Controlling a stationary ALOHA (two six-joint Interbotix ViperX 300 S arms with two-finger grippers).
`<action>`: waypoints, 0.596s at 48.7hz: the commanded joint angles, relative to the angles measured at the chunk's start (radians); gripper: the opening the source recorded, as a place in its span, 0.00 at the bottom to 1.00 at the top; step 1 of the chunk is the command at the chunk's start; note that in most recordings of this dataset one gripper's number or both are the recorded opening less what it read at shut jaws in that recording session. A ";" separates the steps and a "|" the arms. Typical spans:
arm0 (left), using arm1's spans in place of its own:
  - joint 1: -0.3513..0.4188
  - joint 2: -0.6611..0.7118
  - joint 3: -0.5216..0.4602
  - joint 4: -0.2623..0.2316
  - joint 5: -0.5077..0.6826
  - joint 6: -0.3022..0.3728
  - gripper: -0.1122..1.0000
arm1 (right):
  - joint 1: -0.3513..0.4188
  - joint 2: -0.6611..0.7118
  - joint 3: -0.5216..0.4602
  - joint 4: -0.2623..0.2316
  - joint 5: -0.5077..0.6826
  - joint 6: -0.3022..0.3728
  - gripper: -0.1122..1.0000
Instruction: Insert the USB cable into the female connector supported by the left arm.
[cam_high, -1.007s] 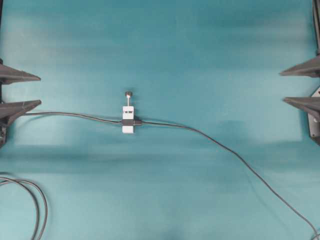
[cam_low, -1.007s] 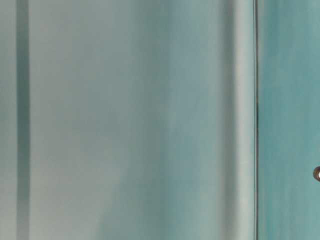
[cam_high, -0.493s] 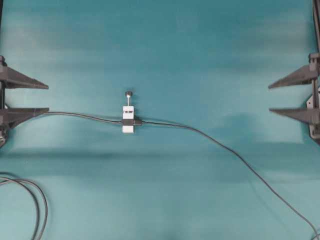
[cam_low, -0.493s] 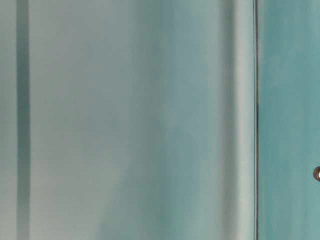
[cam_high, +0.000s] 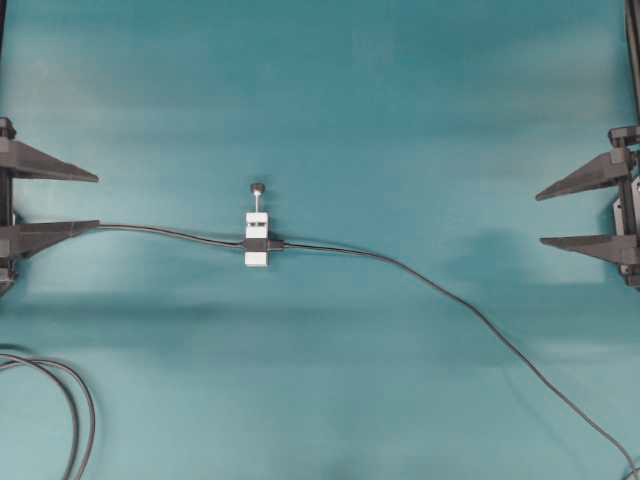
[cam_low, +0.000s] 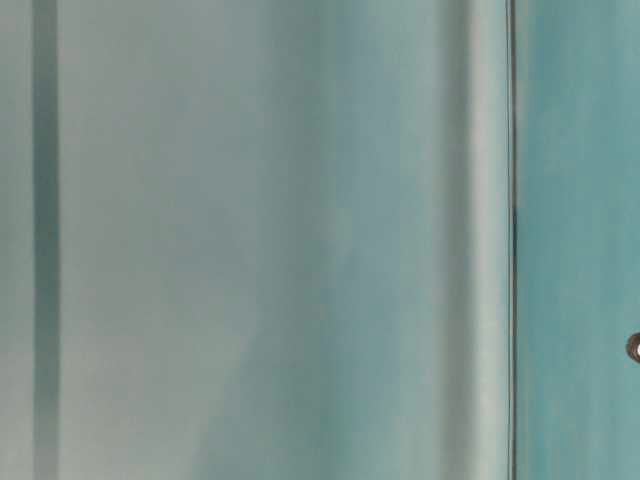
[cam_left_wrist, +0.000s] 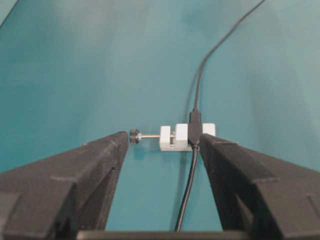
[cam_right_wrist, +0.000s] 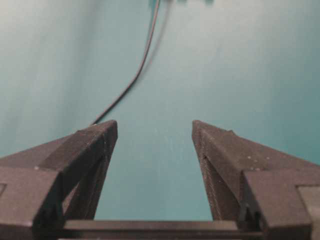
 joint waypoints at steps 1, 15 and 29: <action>-0.002 0.012 -0.012 0.003 -0.008 0.012 0.77 | 0.002 0.012 -0.014 -0.003 -0.005 -0.002 0.71; -0.003 0.012 0.037 0.003 -0.011 0.008 0.77 | 0.002 0.012 -0.003 -0.003 -0.012 0.000 0.71; -0.003 0.011 0.046 0.002 -0.011 0.009 0.77 | 0.002 0.012 -0.002 -0.003 -0.012 0.005 0.71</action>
